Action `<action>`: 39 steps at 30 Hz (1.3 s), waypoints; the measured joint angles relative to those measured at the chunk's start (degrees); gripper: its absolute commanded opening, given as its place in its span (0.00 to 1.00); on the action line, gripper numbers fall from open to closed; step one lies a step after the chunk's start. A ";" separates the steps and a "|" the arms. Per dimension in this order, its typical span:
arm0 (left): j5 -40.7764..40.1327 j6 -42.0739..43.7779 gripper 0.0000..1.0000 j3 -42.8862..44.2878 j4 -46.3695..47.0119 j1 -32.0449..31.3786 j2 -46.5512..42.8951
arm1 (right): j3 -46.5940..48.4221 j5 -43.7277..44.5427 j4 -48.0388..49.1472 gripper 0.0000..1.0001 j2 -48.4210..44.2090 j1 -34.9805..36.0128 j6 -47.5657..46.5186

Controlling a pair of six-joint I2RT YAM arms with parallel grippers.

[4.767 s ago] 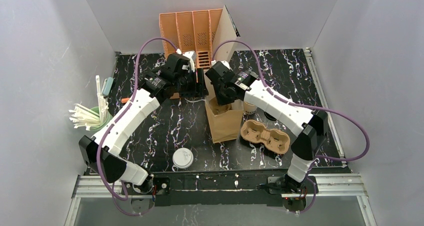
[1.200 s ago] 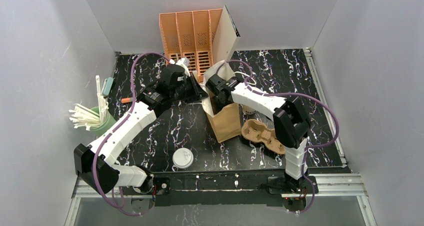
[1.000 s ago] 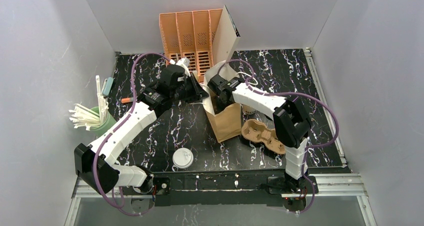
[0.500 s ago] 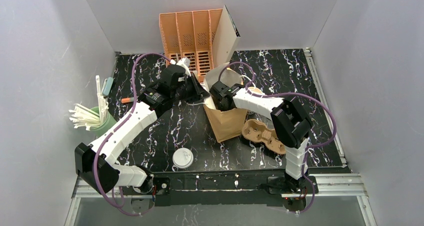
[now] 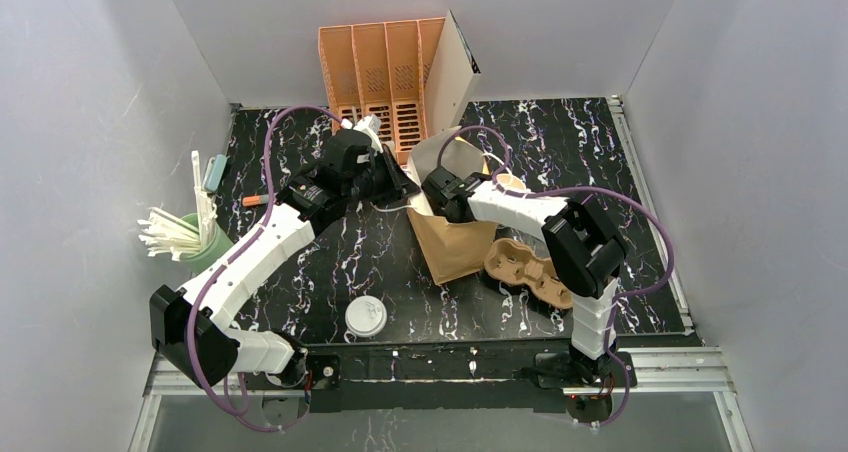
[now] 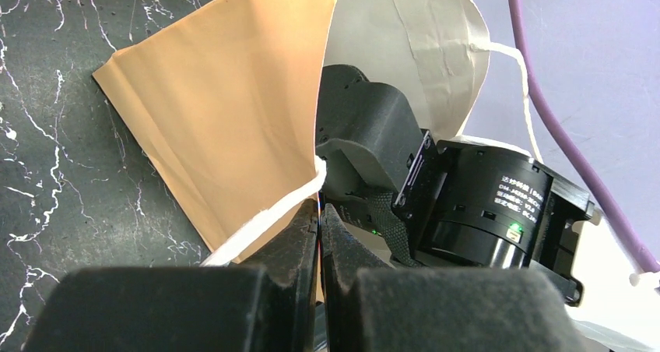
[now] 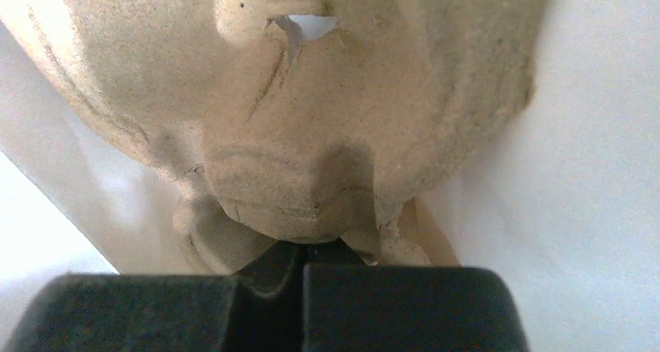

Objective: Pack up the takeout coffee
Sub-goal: Adjust the cup tray in the takeout bag, then pick up the takeout bag from the center of the board.

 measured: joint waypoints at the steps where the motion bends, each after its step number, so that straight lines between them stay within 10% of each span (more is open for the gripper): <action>1: 0.00 0.00 0.00 0.00 -0.02 0.00 0.00 | -0.44 -0.04 0.57 0.01 0.00 0.00 -0.04; 39: -2.49 4.46 0.00 2.29 -6.38 -0.11 -0.09 | 13.49 -2.14 1.40 0.08 -24.22 -0.83 -13.75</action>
